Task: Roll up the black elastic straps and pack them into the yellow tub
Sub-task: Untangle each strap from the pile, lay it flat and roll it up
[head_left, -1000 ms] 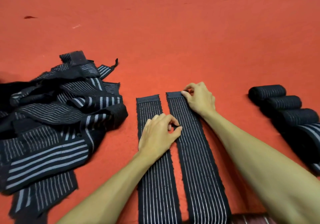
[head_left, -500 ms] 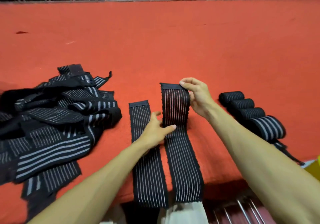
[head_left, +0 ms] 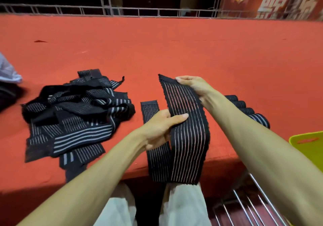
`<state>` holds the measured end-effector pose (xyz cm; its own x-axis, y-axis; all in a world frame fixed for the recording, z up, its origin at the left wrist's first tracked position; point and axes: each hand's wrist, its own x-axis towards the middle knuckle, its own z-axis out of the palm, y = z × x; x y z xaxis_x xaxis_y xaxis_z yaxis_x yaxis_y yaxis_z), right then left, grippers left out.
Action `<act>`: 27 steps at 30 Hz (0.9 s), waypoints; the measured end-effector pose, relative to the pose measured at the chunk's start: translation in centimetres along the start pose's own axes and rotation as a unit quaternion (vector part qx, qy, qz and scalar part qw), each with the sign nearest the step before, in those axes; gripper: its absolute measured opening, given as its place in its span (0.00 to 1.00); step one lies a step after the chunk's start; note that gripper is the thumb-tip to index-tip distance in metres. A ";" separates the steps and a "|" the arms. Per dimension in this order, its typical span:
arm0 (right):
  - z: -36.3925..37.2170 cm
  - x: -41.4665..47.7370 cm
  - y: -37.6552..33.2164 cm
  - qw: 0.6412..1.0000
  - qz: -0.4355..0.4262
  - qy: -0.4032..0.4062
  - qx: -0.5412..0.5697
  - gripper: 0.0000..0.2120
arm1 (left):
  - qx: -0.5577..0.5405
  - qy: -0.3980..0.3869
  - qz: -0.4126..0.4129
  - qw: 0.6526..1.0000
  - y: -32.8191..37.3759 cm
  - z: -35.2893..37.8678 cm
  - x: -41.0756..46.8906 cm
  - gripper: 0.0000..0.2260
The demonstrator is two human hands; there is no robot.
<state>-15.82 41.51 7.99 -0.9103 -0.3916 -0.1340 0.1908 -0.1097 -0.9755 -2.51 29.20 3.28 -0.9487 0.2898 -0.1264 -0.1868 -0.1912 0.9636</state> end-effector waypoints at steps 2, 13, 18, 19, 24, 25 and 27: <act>0.1 0.0 0.4 1.000 0.004 0.008 -0.012 0.04 | 0.005 0.001 -0.007 1.000 -0.3 -0.6 -0.5 0.11; 0.7 2.0 4.6 0.993 -0.011 0.026 -0.116 0.04 | 0.148 0.137 -0.013 0.979 -6.1 -7.0 -0.2 0.09; 1.2 3.8 6.5 0.987 -0.004 -0.037 -0.158 0.03 | 0.143 0.242 0.045 0.959 -6.1 -10.3 1.8 0.20; 1.4 4.5 7.1 0.986 -0.001 -0.047 -0.159 0.03 | 0.127 0.267 0.060 0.953 -5.8 -11.2 2.7 0.18; 1.9 7.3 9.6 0.982 0.008 -0.080 -0.171 0.03 | 0.207 0.315 0.118 0.919 -5.0 -14.3 6.2 0.07; 1.9 8.0 10.0 0.982 0.006 -0.075 -0.174 0.04 | 0.231 0.324 0.122 0.910 -5.2 -14.9 6.9 0.05; 1.9 9.8 10.7 0.983 -0.005 -0.051 -0.177 0.04 | 0.260 0.340 0.118 0.896 -5.5 -16.0 8.5 0.05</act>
<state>-22.00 34.73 -3.40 -0.8661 -0.4842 -0.1241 0.0258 0.2048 -0.9785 -13.66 17.68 -6.83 -0.9156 -0.3728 0.1506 0.0152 0.3423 0.9395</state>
